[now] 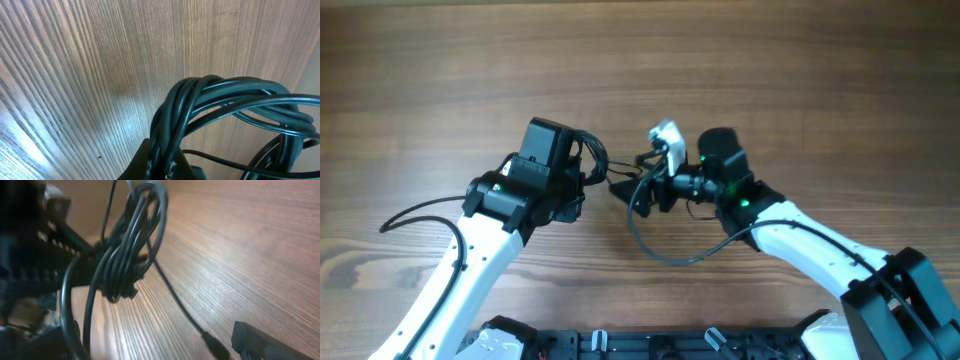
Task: Untangle cables
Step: 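Bring the right gripper to the hanging cable strands below the left gripper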
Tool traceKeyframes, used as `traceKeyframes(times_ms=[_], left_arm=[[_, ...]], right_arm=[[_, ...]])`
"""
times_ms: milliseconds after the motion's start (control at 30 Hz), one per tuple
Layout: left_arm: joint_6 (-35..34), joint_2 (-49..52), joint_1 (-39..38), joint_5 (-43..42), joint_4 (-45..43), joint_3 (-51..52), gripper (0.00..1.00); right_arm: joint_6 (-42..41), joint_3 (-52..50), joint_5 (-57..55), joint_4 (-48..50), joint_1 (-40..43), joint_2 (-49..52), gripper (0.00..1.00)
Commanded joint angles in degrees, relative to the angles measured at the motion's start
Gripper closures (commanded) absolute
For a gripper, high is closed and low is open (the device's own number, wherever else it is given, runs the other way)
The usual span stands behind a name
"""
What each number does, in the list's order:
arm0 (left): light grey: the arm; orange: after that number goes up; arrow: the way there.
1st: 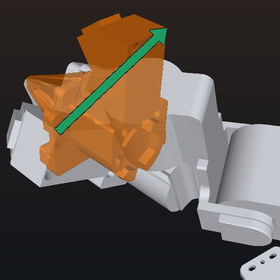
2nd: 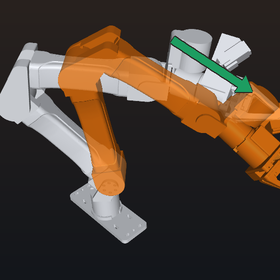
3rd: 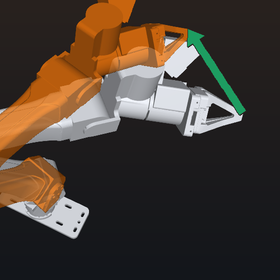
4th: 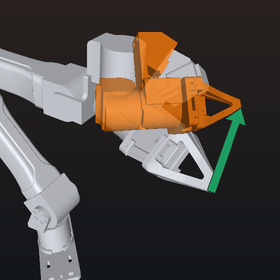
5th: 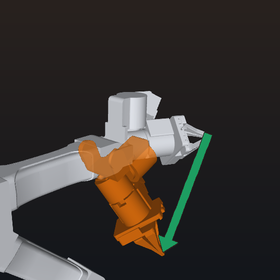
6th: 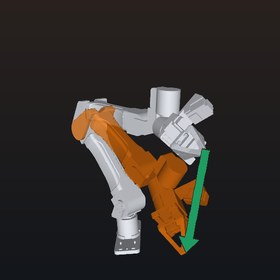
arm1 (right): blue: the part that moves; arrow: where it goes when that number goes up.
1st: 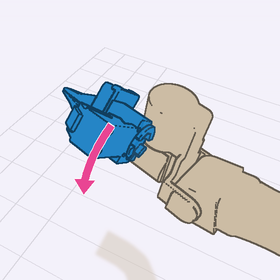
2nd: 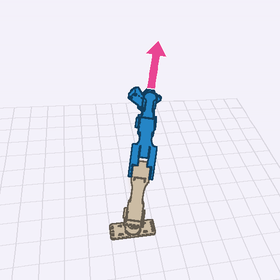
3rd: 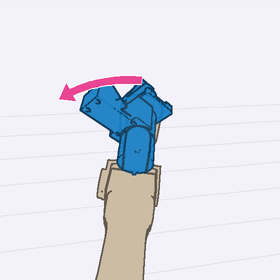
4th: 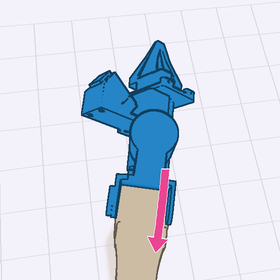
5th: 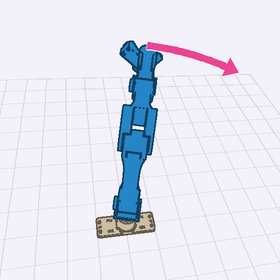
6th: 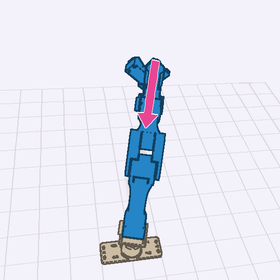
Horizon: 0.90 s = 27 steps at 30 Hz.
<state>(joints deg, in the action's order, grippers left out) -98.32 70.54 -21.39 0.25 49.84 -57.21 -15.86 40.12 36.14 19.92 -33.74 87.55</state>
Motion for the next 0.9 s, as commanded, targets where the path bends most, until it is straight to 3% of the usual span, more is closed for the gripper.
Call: traceKeyframes(times_ms=[0,67,133,300,367,667,733,867], left_arm=[[-1.4,0.1,-0.1,4.1,0.3,-0.4,0.96],[-1.4,0.1,-0.1,4.2,0.2,-0.4,0.96],[-1.4,0.4,-0.1,4.4,0.2,-0.4,0.96],[-1.1,3.2,-0.1,4.4,0.8,-0.4,0.96],[1.4,4.0,-0.1,4.4,0.8,-0.4,0.96],[17.7,4.3,-0.1,3.1,0.3,-0.4,0.96],[26.9,4.3,-0.2,-0.5,-2.4,-0.4,0.96],[45.2,4.3,-2.0,-16.2,-15.4,-0.4,0.96]], right_arm=[[3.9,0.3,-4.7,-1.1,-4.3,0.1,0.10],[3.9,0.3,-4.7,-1.7,-5.9,0.1,0.21],[3.9,0.3,-6.0,-3.3,-7.7,0.1,0.24],[3.9,0.3,-15.0,-8.8,-9.2,-0.2,0.77],[3.9,0.3,-15.9,-11.5,-9.2,-1.9,0.94],[3.8,0.3,-18.1,-24.9,-8.7,-23.2,0.95],[3.8,0.3,-18.1,-25.2,-8.7,-26.8,0.96],[3.8,0.3,-18.3,-25.2,-8.7,-27.4,0.96]])
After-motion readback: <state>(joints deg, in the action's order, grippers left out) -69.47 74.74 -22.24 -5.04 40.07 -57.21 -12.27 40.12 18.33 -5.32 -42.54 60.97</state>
